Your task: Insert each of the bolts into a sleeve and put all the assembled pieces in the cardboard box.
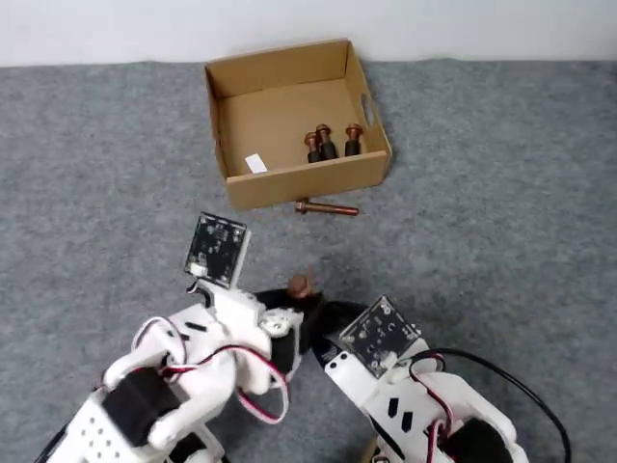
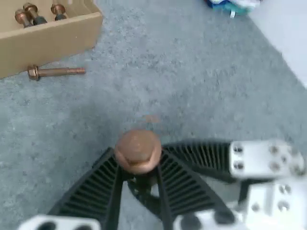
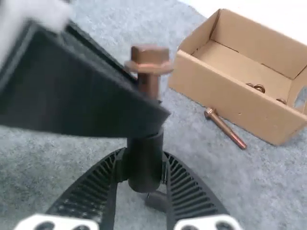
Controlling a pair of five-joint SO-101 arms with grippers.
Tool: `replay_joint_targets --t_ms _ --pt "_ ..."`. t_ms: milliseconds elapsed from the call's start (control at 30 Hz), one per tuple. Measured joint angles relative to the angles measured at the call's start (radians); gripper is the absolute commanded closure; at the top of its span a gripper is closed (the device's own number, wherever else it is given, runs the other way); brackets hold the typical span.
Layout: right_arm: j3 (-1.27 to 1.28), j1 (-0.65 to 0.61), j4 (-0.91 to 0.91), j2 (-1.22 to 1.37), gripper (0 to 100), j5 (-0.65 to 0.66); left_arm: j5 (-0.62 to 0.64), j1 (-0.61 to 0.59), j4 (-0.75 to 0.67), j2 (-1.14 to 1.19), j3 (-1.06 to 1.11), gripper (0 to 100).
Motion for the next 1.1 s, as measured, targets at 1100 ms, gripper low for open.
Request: replay_joint_targets --t_ms 1100 --pt "-0.005 0.295 0.097 0.002 99.1 -0.327 -0.298 -0.555 0.204 -0.006 -0.143 99"
